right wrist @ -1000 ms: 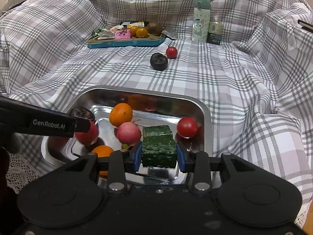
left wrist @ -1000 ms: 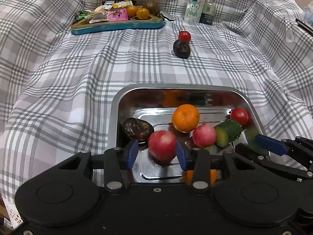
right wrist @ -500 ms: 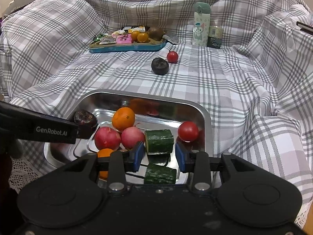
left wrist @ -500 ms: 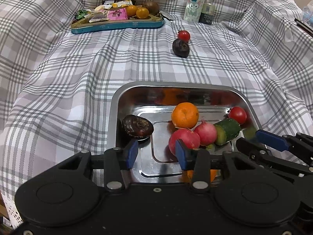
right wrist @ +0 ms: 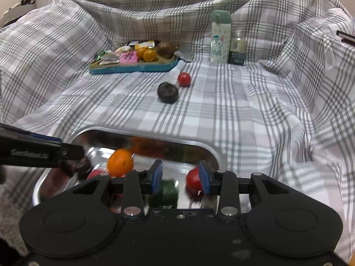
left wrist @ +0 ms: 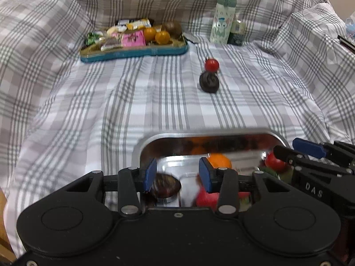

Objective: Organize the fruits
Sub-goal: 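Move both grippers back to the red tomato and dark plum on the cloth, then grasp the dark plum with the right gripper while the left gripper grasps the red tomato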

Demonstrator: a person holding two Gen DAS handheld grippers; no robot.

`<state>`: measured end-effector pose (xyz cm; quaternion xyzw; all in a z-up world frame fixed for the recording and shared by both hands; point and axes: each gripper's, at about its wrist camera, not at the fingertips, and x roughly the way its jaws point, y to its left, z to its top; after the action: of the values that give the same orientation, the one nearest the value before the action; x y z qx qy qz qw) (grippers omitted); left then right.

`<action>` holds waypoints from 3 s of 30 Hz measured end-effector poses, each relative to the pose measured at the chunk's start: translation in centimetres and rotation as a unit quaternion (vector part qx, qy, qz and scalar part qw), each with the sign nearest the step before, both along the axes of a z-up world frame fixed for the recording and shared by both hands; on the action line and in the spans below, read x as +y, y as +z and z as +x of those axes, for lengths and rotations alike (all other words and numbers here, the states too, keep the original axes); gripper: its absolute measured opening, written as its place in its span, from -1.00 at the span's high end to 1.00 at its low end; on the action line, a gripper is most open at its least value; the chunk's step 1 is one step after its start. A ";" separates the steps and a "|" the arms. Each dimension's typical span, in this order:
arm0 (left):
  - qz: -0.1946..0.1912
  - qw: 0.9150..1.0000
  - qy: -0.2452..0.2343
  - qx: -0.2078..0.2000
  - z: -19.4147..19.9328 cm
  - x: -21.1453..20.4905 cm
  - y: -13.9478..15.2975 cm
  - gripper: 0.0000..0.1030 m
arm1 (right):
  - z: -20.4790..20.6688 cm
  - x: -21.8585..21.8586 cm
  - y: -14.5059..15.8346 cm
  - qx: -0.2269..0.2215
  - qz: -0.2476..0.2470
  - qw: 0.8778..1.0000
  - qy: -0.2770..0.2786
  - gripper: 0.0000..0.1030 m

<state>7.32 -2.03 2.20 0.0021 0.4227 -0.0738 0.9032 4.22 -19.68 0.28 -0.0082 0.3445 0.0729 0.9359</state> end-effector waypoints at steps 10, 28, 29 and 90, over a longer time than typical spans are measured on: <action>0.016 0.999 -0.003 -0.041 5.2 -0.8 1.3 0.03 | 6.2 -0.8 0.9 -0.042 -0.023 0.999 -0.008 0.27; -0.018 0.999 0.022 0.022 16.9 -1.9 -1.5 0.03 | 16.9 -2.6 0.4 -0.076 0.005 0.997 -0.029 0.27; -0.019 0.999 0.021 0.025 17.3 -2.0 -1.7 0.03 | 17.1 -2.8 0.3 -0.073 0.006 0.997 -0.035 0.27; -0.031 0.998 -0.053 -0.002 22.5 -6.0 -2.6 0.05 | 18.2 -1.5 -1.9 -0.010 0.014 0.999 0.044 0.01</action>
<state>29.78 -8.00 -0.40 -0.0033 0.4178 -0.1346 0.8985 22.43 -21.22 -1.60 -0.0114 0.3338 0.1186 0.9351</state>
